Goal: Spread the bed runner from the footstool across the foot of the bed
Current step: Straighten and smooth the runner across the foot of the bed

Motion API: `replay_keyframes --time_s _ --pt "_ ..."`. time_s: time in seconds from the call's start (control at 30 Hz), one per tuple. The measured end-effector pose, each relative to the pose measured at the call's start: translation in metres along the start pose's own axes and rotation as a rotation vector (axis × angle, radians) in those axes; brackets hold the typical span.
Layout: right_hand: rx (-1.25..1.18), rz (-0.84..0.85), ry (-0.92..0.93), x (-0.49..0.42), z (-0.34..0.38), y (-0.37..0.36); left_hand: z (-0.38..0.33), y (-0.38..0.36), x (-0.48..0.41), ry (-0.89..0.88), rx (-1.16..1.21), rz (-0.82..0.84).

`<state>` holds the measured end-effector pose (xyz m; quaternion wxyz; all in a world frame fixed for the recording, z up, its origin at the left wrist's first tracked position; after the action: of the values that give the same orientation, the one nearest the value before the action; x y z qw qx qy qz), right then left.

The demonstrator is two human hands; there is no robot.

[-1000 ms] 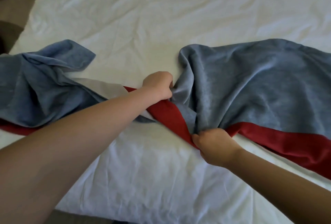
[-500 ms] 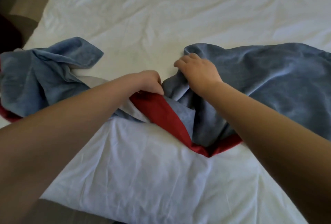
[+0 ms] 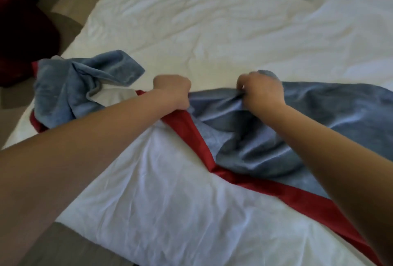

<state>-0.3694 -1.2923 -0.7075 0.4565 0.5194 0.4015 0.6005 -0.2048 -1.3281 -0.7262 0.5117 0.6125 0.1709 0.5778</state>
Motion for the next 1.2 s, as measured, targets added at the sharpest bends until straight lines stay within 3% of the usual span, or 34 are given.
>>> replay_keyframes --time_s 0.1,0.17,0.23,0.37,0.47,0.53,0.63,0.7,0.77,0.87,1.03,1.2 --pt "-0.101 -0.200 -0.094 -0.013 -0.007 0.048 0.022 0.069 0.000 0.051 -0.076 -0.368" --pt "-0.105 -0.271 -0.100 -0.022 -0.005 0.069 0.031 0.092 -0.003 0.069 -0.081 -0.477" --pt "-0.148 -0.253 -0.134 -0.036 -0.009 0.070 0.031 0.089 -0.012 0.048 -0.049 -0.443" --pt "-0.117 0.119 -0.149 -0.050 -0.012 0.014 0.009 0.042 -0.027 -0.081 -0.043 -0.190" --pt "-0.062 0.235 -0.141 -0.046 -0.015 -0.017 0.000 0.018 -0.039 -0.163 -0.005 -0.073" --pt "-0.021 0.206 -0.166 -0.049 -0.018 -0.024 0.007 0.014 -0.050 -0.167 0.109 -0.041" --pt "0.047 -0.022 -0.101 -0.064 -0.004 -0.011 0.029 0.019 -0.068 -0.141 0.224 -0.101" --pt "-0.069 -0.089 -0.021 -0.074 0.016 -0.009 0.040 0.011 -0.077 -0.150 0.234 -0.077" --pt "-0.206 0.078 0.022 -0.083 0.037 -0.027 0.041 -0.002 -0.083 -0.202 0.174 0.006" --pt "-0.081 0.320 0.053 -0.088 0.062 -0.053 0.030 -0.016 -0.088 -0.292 0.162 0.080" --pt "0.060 0.136 -0.032 -0.114 0.060 -0.024 0.026 -0.006 -0.102 -0.374 0.116 0.132" --pt "0.020 -0.182 -0.204 -0.151 0.043 0.036 0.077 0.066 -0.138 -0.227 0.231 -0.178"
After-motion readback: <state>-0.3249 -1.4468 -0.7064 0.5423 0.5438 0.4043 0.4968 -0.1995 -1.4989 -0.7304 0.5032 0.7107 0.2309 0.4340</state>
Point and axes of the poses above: each hand's wrist, its own x-axis away from the middle knuckle, its own y-axis out of the back of the hand, z = x × y, the point moved 10 cm from there along -x, towards the middle knuckle, and after that the axes turned 4 degrees about -x, right-handed, at the moved point
